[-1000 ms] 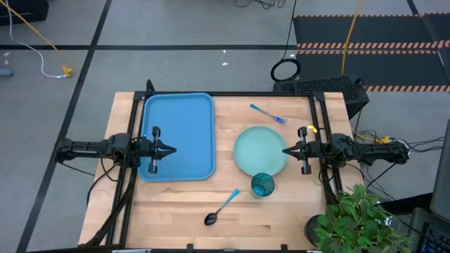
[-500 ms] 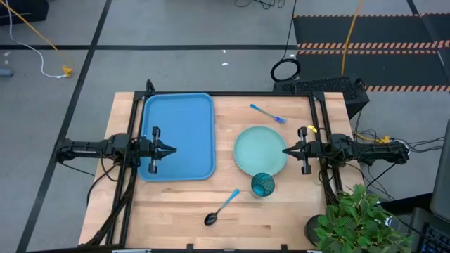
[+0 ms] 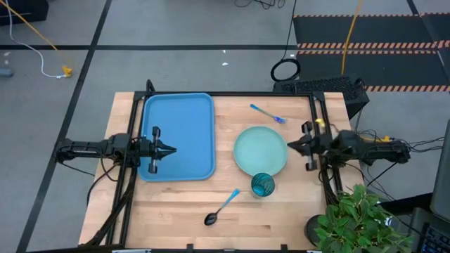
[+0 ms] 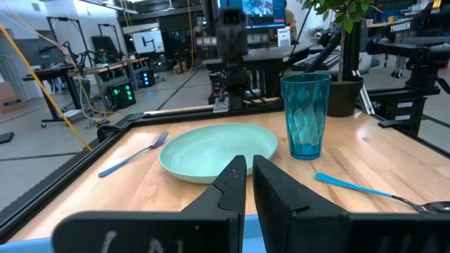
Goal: Pick and place plate/cup/fork/spoon on tray
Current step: Put the blue glass on the top right of the blue tray
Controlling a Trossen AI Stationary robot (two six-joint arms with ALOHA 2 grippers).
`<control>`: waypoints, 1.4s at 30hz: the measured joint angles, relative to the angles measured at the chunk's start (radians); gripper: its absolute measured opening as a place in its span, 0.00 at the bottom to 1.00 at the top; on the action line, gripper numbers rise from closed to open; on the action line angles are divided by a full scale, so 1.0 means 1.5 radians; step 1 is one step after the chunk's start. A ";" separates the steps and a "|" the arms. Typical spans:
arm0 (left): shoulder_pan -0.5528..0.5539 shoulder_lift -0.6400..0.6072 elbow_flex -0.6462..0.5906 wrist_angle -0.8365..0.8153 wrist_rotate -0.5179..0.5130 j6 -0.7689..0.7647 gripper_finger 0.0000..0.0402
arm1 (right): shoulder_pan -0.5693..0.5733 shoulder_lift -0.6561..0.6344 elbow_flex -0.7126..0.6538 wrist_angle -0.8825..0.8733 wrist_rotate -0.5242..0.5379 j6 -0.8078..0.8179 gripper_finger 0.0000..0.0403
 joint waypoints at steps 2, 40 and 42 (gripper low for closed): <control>0.000 0.000 0.000 0.002 0.000 0.000 0.08 | 0.000 0.022 0.046 -0.016 0.000 0.010 0.00; 0.000 0.000 0.000 0.004 0.000 -0.094 0.08 | 0.008 0.750 0.834 -0.559 -0.003 0.128 0.00; 0.000 0.000 0.000 0.004 0.000 -0.104 0.08 | 0.016 0.760 0.843 -0.584 -0.003 0.140 0.00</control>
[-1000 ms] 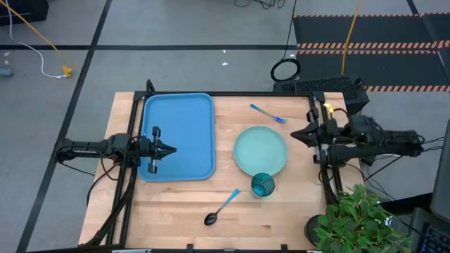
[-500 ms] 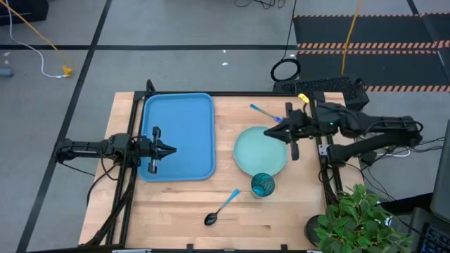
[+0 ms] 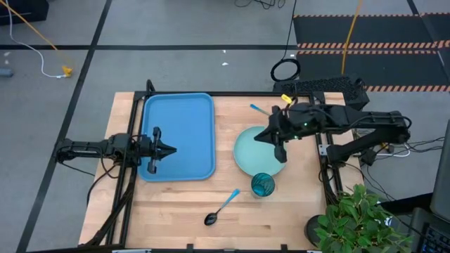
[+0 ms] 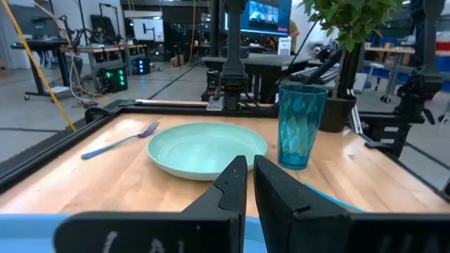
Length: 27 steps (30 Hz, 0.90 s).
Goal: Pick and place plate/cup/fork/spoon on tray
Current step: Put the blue glass on the top right of the blue tray
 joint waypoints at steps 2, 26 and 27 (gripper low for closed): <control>0.000 0.000 0.000 0.000 0.000 -0.004 0.08 | 0.011 0.006 0.004 -0.027 0.000 0.012 0.00; -0.014 0.372 0.486 -0.227 -0.013 0.023 0.08 | 0.171 0.072 -0.018 -0.080 0.037 0.112 0.00; -0.019 0.392 0.501 -0.232 -0.013 0.023 0.08 | 0.182 0.077 -0.018 -0.079 0.038 0.112 0.00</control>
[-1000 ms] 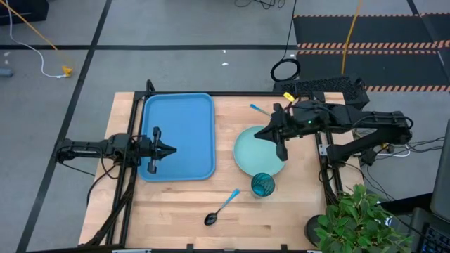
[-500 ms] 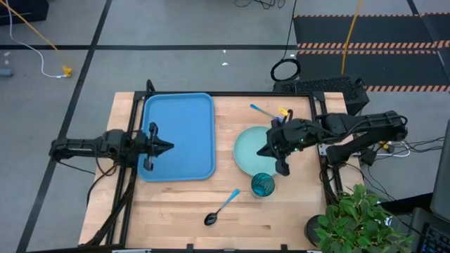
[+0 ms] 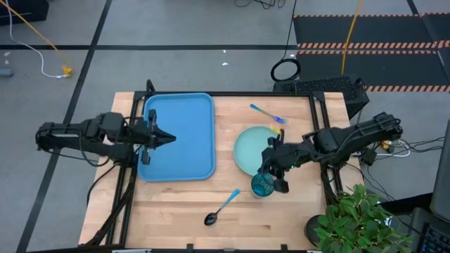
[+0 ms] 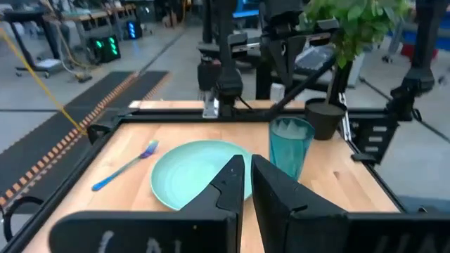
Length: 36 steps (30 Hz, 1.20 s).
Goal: Pick and place plate/cup/fork/spoon on tray
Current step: Put the blue glass on the top right of the blue tray
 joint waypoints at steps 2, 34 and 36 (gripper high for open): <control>-0.012 0.036 0.021 -0.003 0.000 0.000 0.08 | 0.019 0.011 0.000 0.001 0.004 0.004 0.00; -0.123 0.251 0.078 0.017 0.000 0.072 0.08 | 0.163 0.128 -0.001 -0.019 0.060 0.100 0.33; -0.123 0.258 0.078 0.027 0.000 0.077 0.08 | 0.163 0.128 -0.001 -0.026 0.072 0.092 0.33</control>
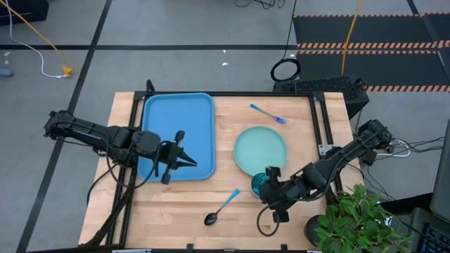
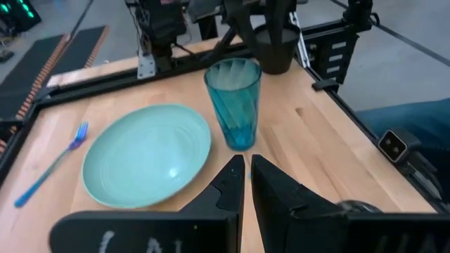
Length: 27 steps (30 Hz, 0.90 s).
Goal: Pick and place plate/cup/fork/spoon on tray
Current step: Put the blue glass on the top right of the blue tray
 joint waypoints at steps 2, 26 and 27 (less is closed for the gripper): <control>0.000 0.001 0.000 -0.001 0.000 0.004 0.08 | 0.000 0.000 0.000 -0.014 0.000 0.000 0.33; 0.000 0.000 0.000 0.027 0.000 0.011 0.08 | -0.002 0.021 0.000 -0.048 0.015 -0.033 0.10; 0.000 0.000 0.000 0.029 0.000 0.011 0.08 | -0.002 0.021 0.000 -0.048 0.016 -0.032 0.10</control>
